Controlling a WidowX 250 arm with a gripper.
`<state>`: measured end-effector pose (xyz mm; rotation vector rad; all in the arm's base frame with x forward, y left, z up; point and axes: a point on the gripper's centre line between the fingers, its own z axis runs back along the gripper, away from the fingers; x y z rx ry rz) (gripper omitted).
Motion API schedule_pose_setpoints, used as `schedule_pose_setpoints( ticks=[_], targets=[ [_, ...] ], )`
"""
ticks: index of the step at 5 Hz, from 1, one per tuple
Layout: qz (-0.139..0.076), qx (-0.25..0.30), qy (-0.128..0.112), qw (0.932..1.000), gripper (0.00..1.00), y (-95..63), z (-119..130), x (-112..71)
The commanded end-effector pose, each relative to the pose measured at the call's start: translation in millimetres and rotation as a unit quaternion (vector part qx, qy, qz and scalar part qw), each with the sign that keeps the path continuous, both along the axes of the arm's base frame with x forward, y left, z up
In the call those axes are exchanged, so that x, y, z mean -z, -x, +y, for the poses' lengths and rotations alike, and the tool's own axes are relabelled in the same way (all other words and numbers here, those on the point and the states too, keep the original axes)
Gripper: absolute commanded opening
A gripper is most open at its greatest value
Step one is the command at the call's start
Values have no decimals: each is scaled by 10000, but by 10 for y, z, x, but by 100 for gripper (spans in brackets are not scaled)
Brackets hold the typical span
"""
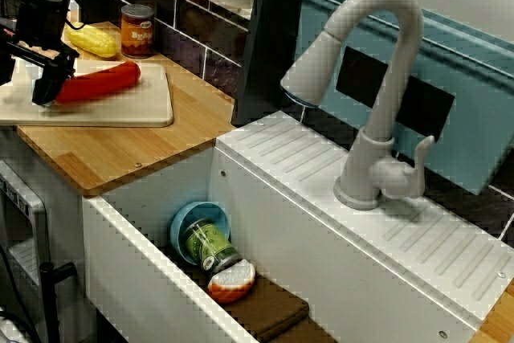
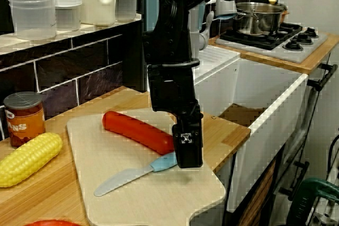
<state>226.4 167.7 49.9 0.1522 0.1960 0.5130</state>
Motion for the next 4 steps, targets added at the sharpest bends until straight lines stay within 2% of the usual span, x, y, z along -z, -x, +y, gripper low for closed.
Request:
schedule_pose_setpoints(
  ticks=[1, 2, 3, 4],
  targets=[
    [-369, 272, -151, 9988, 100, -184, -70, -125],
    [-675, 476, -234, 9963, 100, -210, -100, -166],
    [-1038, 848, -142, 9909, 100, -223, -122, -226],
    [-1303, 1212, -92, 9840, 100, -241, -125, -244]
  ],
)
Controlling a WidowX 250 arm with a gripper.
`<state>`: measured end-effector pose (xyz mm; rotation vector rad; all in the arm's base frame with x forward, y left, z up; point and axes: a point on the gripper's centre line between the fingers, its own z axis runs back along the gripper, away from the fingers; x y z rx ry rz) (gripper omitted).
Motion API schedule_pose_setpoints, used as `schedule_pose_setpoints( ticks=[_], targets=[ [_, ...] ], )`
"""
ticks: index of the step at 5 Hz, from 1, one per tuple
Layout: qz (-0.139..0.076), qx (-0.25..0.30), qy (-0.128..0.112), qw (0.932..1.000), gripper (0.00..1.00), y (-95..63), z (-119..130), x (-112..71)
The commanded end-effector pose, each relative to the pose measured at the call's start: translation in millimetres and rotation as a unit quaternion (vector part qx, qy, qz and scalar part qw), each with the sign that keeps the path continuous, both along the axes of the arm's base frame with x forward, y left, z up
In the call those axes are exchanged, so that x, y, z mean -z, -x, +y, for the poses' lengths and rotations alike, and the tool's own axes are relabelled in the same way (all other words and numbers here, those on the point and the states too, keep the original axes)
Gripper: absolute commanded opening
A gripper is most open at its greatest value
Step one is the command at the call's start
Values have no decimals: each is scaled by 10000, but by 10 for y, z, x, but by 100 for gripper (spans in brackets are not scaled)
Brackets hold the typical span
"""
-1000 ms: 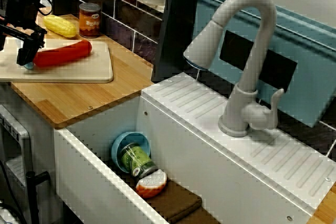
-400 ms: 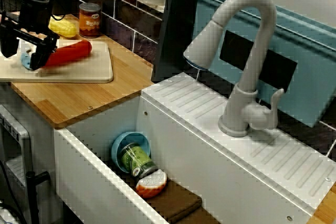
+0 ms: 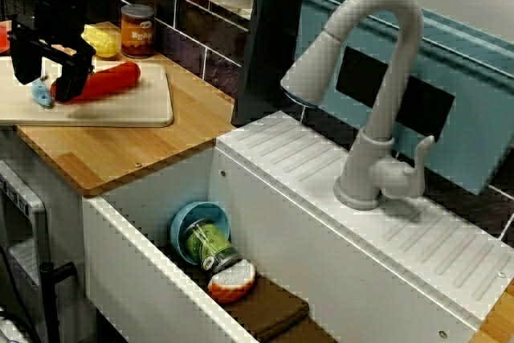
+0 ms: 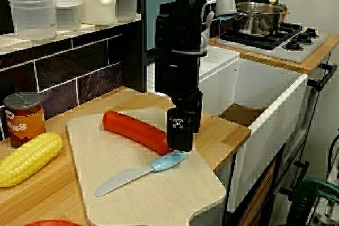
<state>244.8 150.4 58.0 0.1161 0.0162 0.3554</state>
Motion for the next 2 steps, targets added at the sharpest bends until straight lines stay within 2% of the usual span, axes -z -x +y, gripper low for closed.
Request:
schedule_pose_setpoints(
  ticks=[1, 2],
  targets=[
    [-555, 720, -128, 9958, 100, -84, 64, -165],
    [-661, 866, -113, 9940, 100, -82, 70, -142]
  ],
)
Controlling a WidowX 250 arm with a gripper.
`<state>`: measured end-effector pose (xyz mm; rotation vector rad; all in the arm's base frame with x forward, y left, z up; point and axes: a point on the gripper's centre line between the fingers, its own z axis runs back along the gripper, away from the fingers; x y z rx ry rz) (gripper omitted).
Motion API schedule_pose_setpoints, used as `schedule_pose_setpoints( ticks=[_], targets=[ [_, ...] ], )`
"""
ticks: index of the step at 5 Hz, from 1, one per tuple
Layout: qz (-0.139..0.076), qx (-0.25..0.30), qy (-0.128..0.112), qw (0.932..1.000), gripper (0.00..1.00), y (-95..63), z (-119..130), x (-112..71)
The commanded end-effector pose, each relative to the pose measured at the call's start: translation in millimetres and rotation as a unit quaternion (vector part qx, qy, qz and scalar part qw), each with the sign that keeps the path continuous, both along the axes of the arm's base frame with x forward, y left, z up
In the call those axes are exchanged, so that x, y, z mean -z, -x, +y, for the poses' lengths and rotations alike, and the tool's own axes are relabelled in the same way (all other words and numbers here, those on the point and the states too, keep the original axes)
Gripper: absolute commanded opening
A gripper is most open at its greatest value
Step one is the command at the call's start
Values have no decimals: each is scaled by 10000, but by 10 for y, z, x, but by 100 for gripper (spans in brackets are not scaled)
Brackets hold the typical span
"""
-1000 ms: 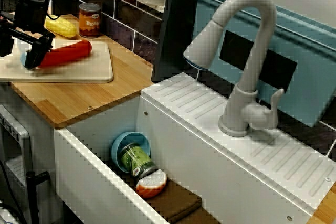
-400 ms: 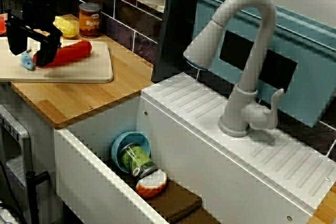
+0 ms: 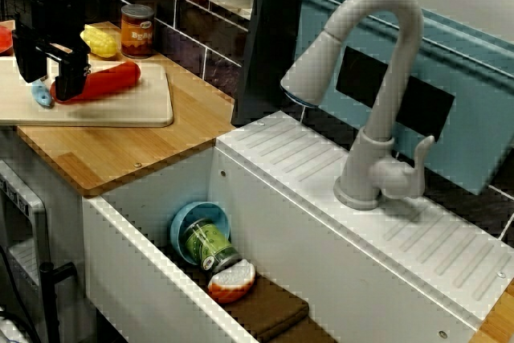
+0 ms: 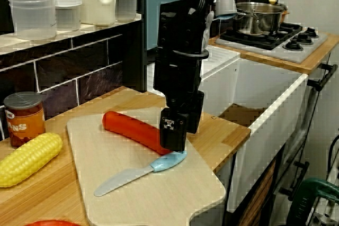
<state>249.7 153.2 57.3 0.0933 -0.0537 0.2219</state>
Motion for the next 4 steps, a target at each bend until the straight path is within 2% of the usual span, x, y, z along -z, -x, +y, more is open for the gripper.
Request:
schedule_pose_setpoints(
  ticks=[1, 2, 4],
  targets=[
    [-360, 357, -189, 9985, 100, -70, 47, -140],
    [-402, 406, -142, 9983, 100, -131, 71, -156],
    [-397, 468, -197, 9979, 100, -257, 99, -142]
  ],
)
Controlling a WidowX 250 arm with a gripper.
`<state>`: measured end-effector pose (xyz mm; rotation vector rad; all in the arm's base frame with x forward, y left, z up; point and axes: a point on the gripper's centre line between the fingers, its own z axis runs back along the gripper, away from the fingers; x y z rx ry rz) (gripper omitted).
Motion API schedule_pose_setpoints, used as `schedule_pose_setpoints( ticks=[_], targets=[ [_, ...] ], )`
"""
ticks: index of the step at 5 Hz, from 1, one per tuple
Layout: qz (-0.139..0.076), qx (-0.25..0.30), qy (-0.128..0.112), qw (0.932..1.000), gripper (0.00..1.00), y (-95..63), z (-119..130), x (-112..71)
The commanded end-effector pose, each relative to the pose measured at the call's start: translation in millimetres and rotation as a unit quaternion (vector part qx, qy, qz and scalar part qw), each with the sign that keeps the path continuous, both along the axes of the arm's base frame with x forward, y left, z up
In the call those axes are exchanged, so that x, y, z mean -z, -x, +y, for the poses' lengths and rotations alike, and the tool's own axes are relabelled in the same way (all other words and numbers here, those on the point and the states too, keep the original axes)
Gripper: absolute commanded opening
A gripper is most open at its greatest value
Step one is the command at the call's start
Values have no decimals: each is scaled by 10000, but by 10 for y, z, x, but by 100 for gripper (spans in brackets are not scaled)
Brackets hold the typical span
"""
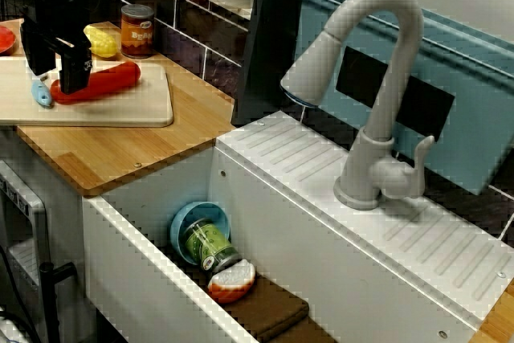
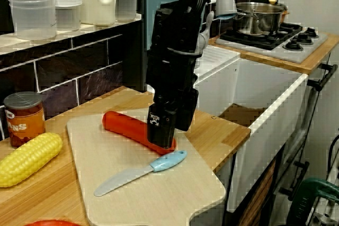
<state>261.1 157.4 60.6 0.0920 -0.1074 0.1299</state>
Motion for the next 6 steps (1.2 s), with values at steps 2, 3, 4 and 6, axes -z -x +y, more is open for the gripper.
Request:
schedule_pose_setpoints(
  ticks=[2, 3, 4, 6],
  targets=[
    [-88, -78, -240, 9996, 100, -267, 74, -37],
    [-101, -91, -302, 9995, 100, -302, 56, -4],
    [-80, -123, -312, 9994, 100, -329, 47, 5],
    [19, -120, -411, 9991, 100, -353, 11, 71]
  ],
)
